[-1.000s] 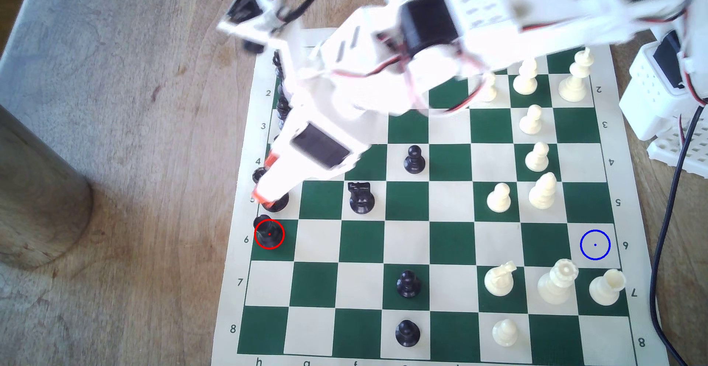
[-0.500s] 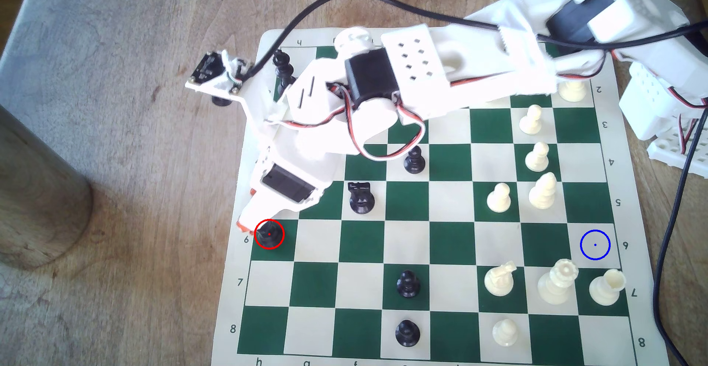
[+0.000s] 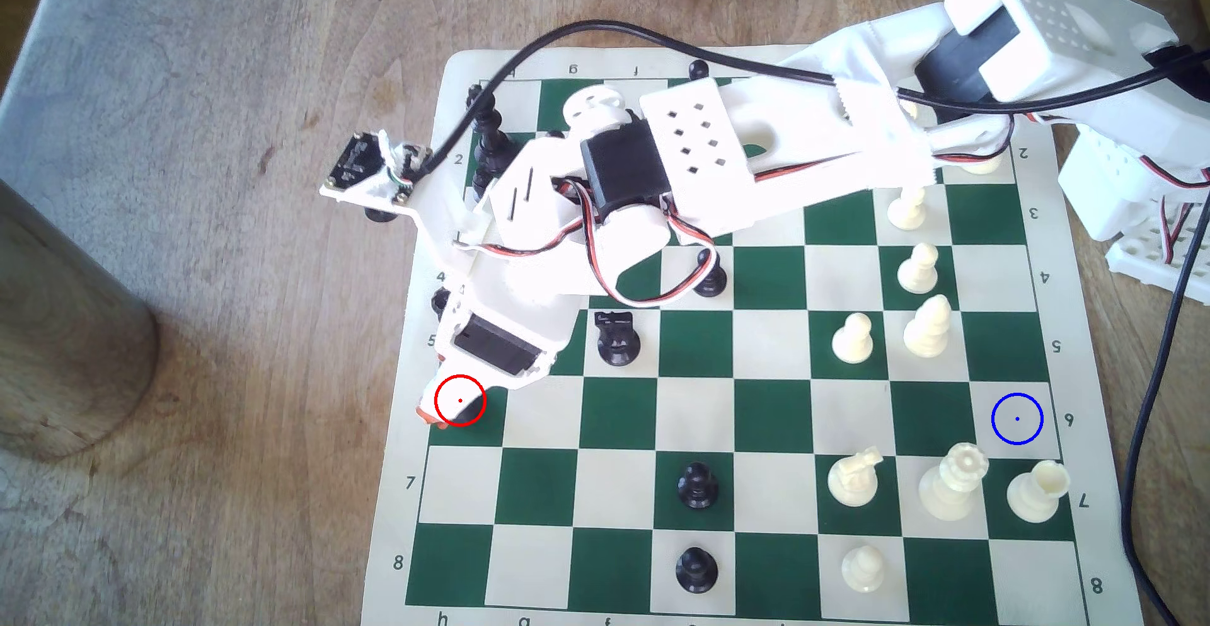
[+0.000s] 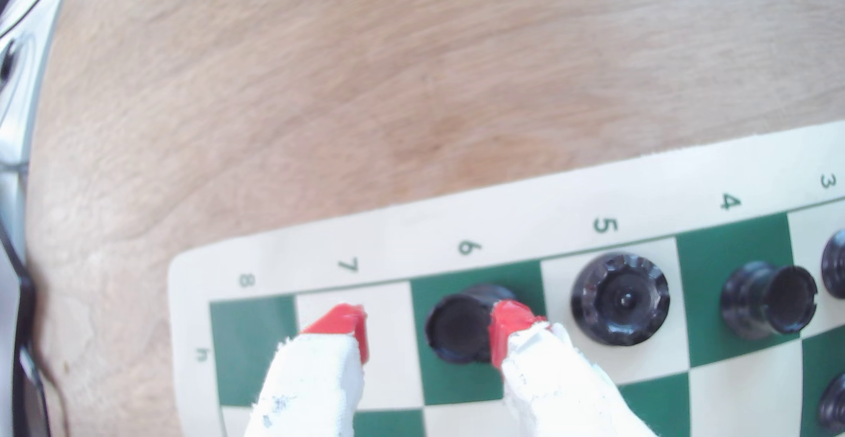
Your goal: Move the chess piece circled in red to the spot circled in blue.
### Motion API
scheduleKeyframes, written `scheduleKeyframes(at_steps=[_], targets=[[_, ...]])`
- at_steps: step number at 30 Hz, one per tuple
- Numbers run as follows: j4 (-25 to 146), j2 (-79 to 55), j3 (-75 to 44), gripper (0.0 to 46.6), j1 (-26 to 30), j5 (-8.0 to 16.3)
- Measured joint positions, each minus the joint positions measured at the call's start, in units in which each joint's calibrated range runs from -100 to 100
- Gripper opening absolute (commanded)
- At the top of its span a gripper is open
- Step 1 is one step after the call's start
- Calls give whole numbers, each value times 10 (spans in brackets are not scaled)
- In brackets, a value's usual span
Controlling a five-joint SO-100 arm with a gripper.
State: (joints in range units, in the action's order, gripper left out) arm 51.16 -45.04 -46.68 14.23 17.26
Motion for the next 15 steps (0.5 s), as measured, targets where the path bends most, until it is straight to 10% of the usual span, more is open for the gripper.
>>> scheduleKeyframes(at_steps=[15], targets=[[4, -30, -16, 148, -10, -7]])
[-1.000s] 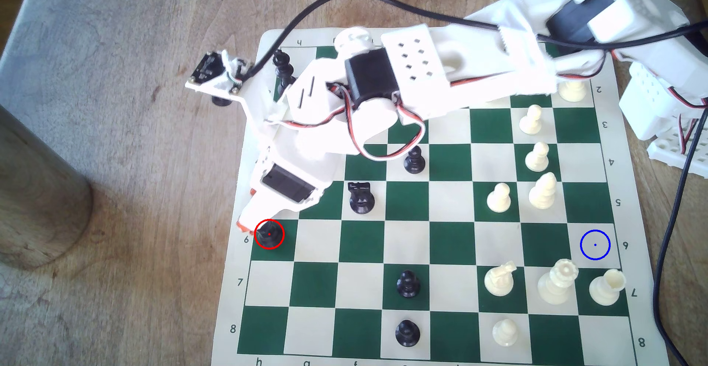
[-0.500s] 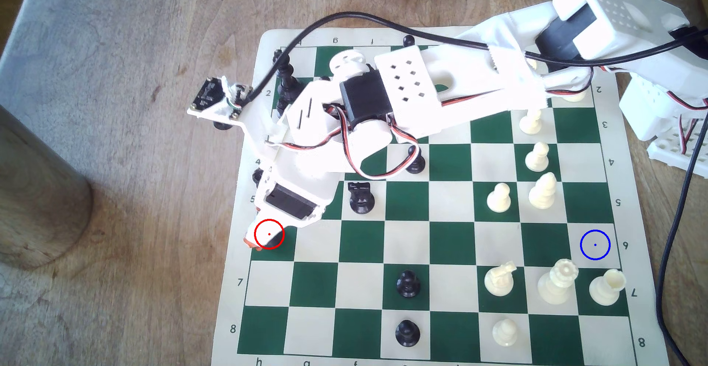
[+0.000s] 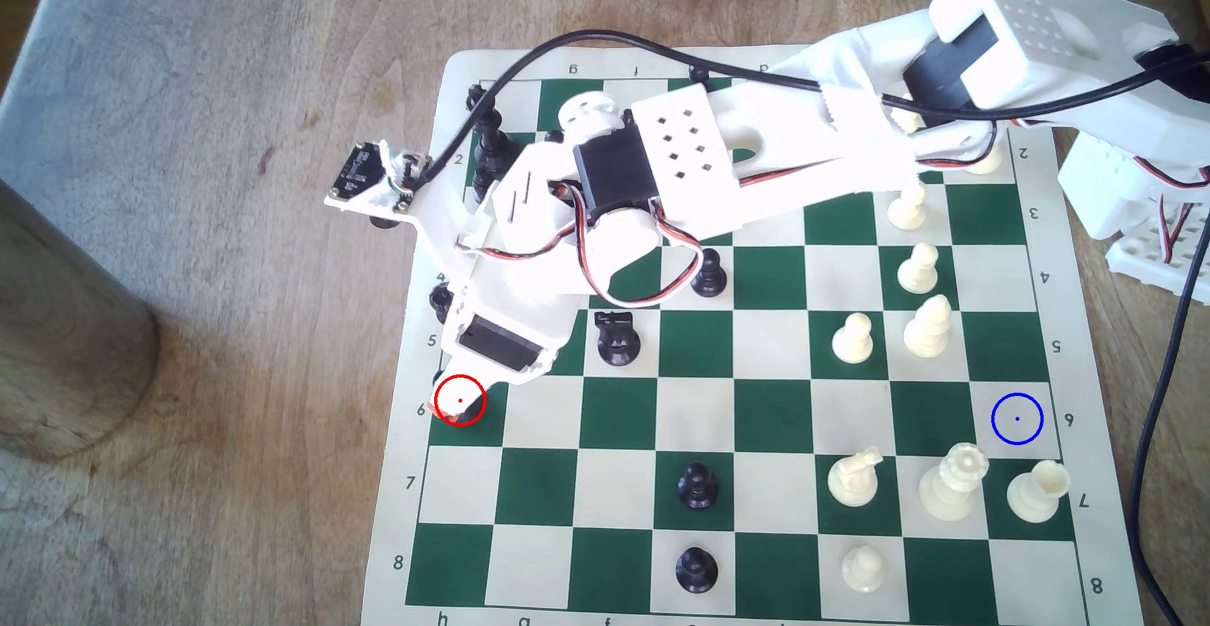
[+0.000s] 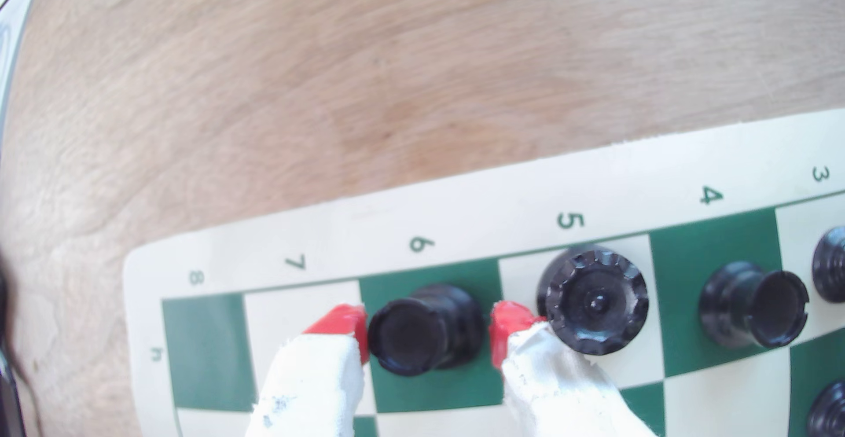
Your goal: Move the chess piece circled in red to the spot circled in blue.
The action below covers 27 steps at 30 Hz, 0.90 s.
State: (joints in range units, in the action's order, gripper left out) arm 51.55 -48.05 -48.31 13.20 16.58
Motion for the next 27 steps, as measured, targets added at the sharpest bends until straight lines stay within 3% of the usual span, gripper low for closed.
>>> scheduleKeyframes(at_steps=[18, 23, 25, 27], targets=[[0, -15, -23, 142, 11, 0], [0, -15, -23, 61, 11, 0], [3, -15, -23, 4, 11, 0], [6, -15, -23, 4, 13, 0]])
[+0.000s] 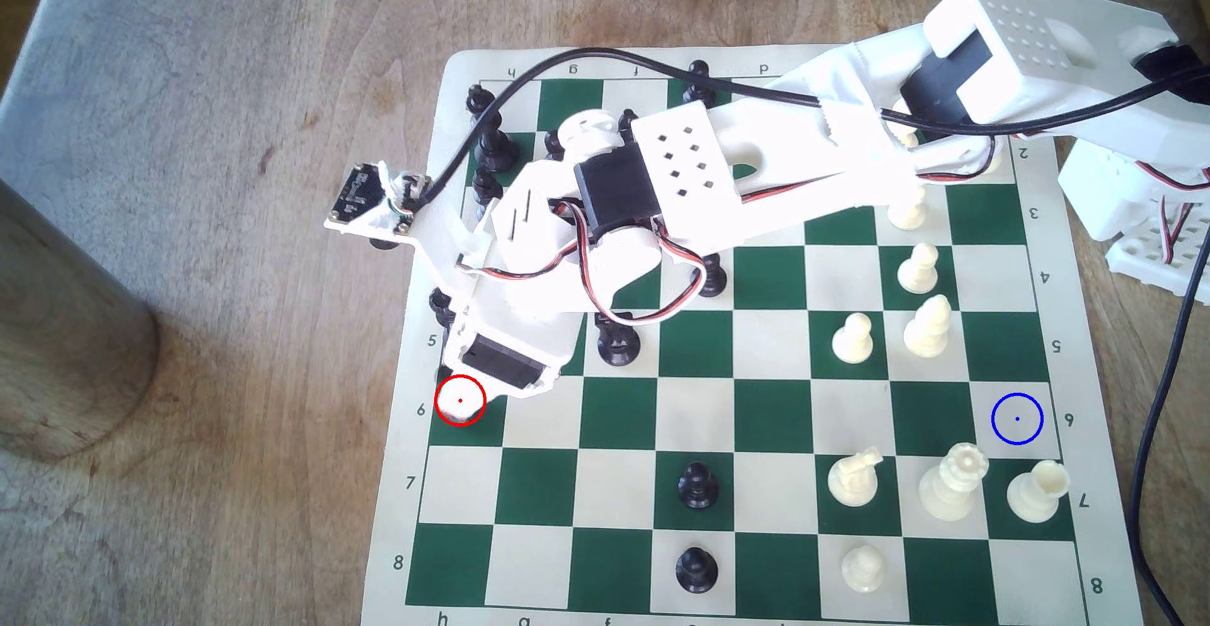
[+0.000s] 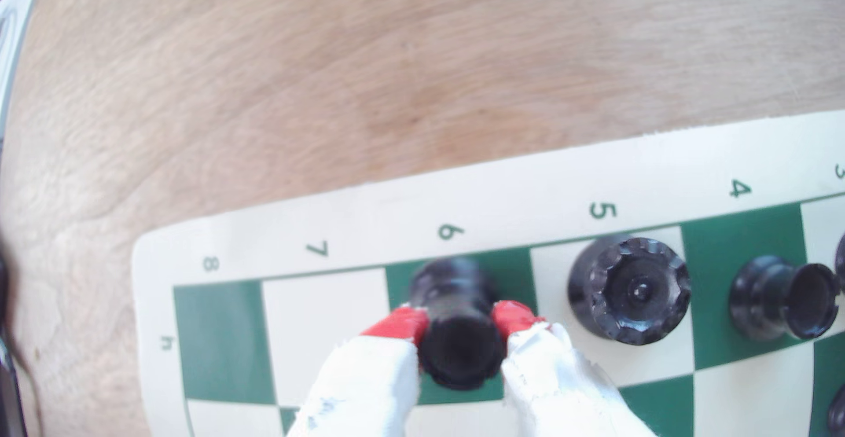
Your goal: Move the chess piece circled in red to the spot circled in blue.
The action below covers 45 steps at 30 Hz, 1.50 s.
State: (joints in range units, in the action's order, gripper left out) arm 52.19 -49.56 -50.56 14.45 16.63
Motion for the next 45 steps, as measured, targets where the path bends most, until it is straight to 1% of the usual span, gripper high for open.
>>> scheduleKeyframes(at_steps=[15, 18, 21, 24, 25, 28, 29, 32, 33, 36, 37, 38, 40, 41, 42, 45], targets=[[6, 0, 0, 4, 8, 0], [7, 23, 2, 4, 7, 4], [7, 93, 41, 4, 8, 4], [4, 182, 128, 4, 17, 4], [-5, 235, 194, 4, 26, 4], [-14, 323, 299, 4, 41, 5], [-14, 384, 366, 4, 53, 6], [-14, 452, 424, 4, 60, 0], [-17, 502, 482, 4, 58, 3], [-37, 564, 569, 4, 59, 0], [-46, 588, 606, 4, 63, -2], [-57, 630, 679, 4, 70, -3], [-62, 659, 736, 4, 74, -1], [-64, 677, 762, 4, 74, -4], [-65, 717, 812, 4, 71, -5], [-66, 776, 870, 4, 72, -10]])
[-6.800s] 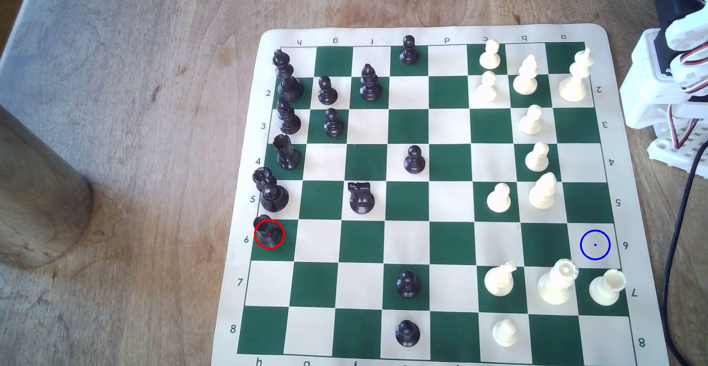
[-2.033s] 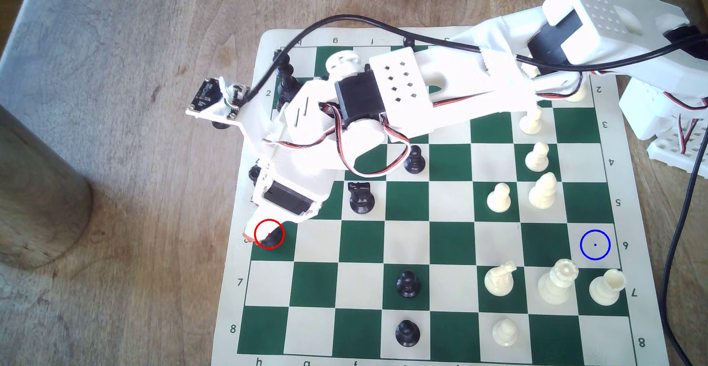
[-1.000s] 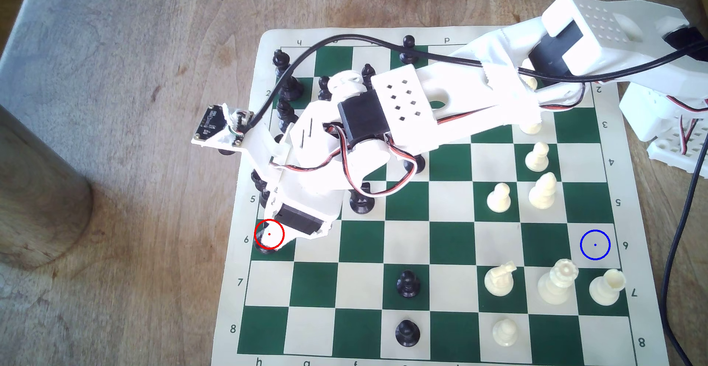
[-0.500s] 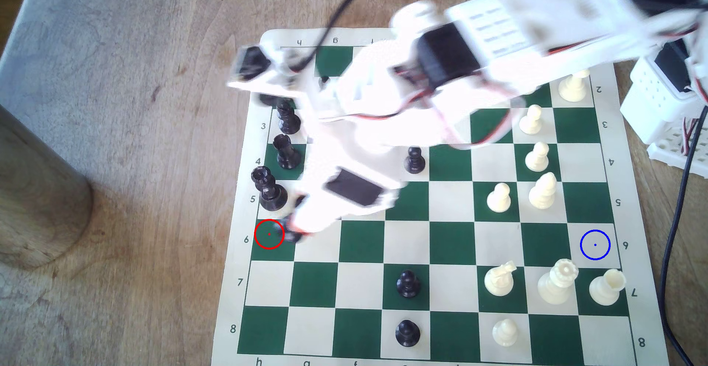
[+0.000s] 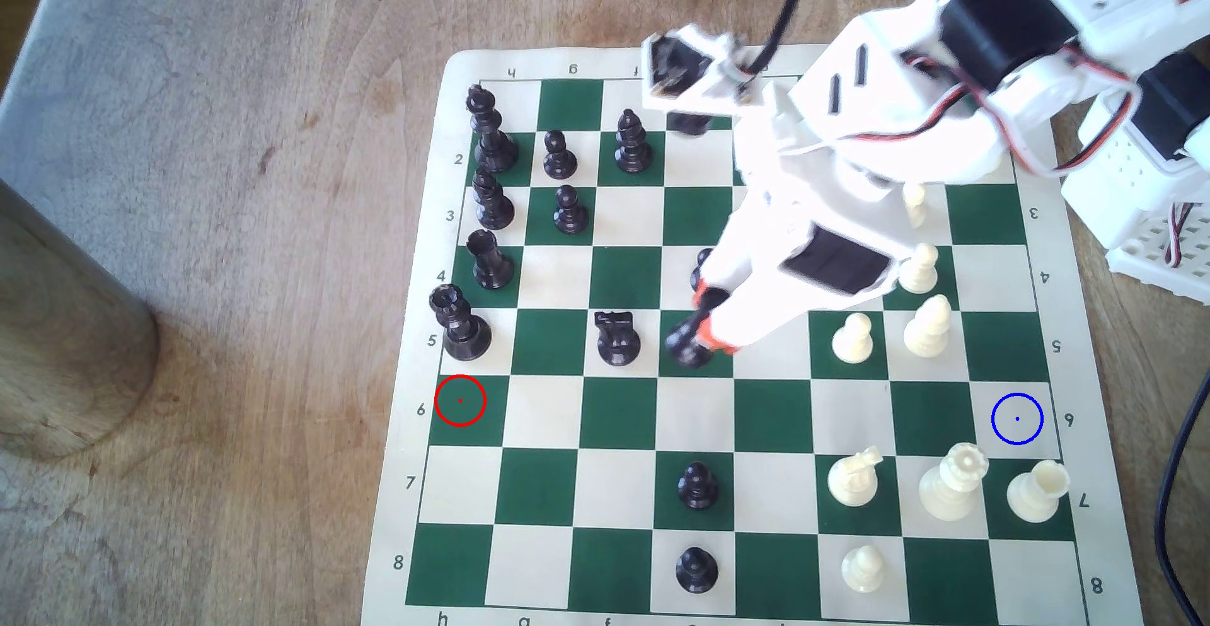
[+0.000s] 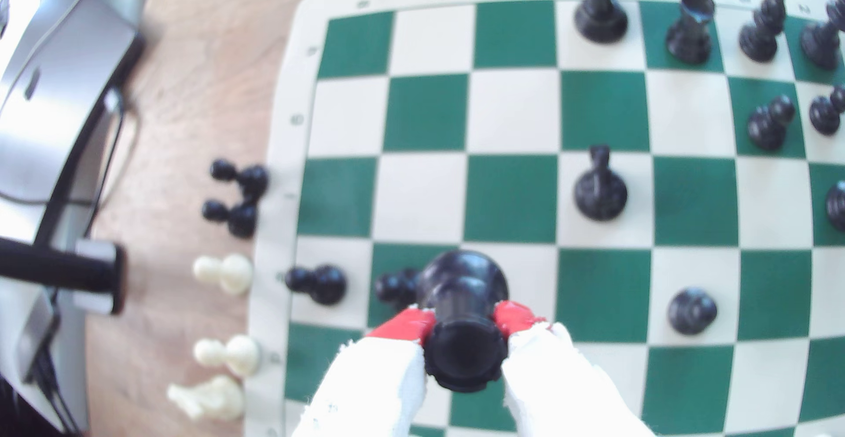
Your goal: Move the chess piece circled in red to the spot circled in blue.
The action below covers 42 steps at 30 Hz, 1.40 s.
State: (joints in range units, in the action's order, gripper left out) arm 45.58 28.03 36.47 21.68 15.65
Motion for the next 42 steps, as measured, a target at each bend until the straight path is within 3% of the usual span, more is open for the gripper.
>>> scheduleKeyframes(at_steps=[12, 19, 32, 42], targets=[[88, 280, 227, 4, 35, -5], [202, 380, 272, 4, 107, -18], [242, 380, 335, 4, 212, -21], [182, 314, 378, 5, 224, -23]])
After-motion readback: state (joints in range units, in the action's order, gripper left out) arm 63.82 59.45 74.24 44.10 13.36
